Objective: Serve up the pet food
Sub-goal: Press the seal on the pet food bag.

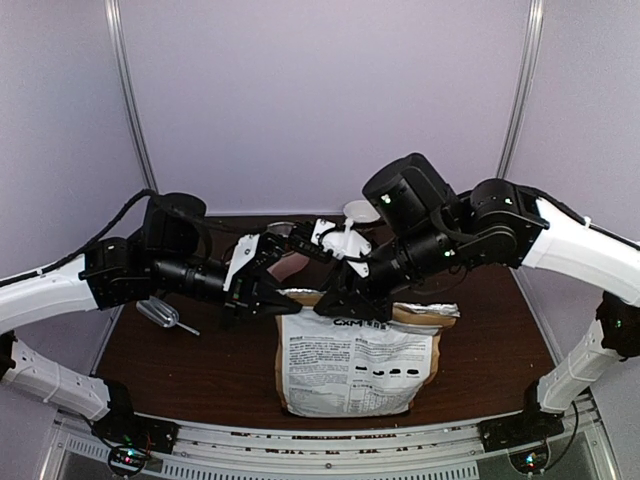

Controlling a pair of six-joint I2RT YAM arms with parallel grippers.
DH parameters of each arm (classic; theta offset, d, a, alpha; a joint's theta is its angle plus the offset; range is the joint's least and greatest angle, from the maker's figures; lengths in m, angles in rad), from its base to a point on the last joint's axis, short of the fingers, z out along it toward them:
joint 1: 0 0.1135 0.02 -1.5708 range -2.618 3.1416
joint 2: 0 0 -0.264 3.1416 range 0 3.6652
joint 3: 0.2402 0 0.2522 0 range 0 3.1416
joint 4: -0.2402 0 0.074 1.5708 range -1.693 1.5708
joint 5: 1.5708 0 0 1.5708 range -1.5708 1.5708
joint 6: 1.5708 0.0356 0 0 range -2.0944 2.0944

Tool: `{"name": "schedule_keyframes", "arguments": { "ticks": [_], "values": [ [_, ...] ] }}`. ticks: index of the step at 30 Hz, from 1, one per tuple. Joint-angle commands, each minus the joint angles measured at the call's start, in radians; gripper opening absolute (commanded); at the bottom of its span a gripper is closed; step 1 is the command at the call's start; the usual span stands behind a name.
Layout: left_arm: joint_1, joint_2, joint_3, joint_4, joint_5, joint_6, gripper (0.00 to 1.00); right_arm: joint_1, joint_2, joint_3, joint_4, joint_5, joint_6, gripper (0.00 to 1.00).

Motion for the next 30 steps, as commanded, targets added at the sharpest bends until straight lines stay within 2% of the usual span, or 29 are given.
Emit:
{"name": "schedule_keyframes", "arguments": {
  "ticks": [1, 5, 6, 9, 10, 20, 25, 30],
  "values": [
    [-0.001, -0.026, -0.013, 0.112, 0.028, -0.023, 0.0, 0.018, 0.035, 0.044, -0.014, 0.024, -0.027, 0.29],
    [-0.001, -0.039, -0.04, 0.158, 0.023, -0.049, 0.0, 0.025, 0.049, 0.047, 0.0, 0.023, -0.03, 0.26],
    [-0.001, -0.041, -0.046, 0.165, 0.023, -0.053, 0.0, 0.025, 0.051, 0.047, 0.003, 0.025, -0.031, 0.23],
    [-0.001, -0.046, -0.057, 0.178, 0.019, -0.062, 0.0, 0.028, 0.051, 0.046, 0.008, 0.047, -0.027, 0.02],
    [-0.001, -0.049, -0.06, 0.181, 0.012, -0.063, 0.0, 0.028, 0.048, 0.046, 0.006, 0.055, -0.027, 0.0],
    [0.013, -0.113, -0.113, 0.197, -0.063, -0.078, 0.0, 0.029, -0.017, -0.015, -0.083, 0.137, -0.024, 0.0],
    [0.031, -0.139, -0.124, 0.188, -0.081, -0.077, 0.0, 0.029, -0.067, -0.085, -0.124, 0.197, -0.01, 0.07],
    [0.047, -0.154, -0.129, 0.175, -0.093, -0.072, 0.0, 0.029, -0.113, -0.131, -0.159, 0.261, 0.008, 0.04]
  ]
}}
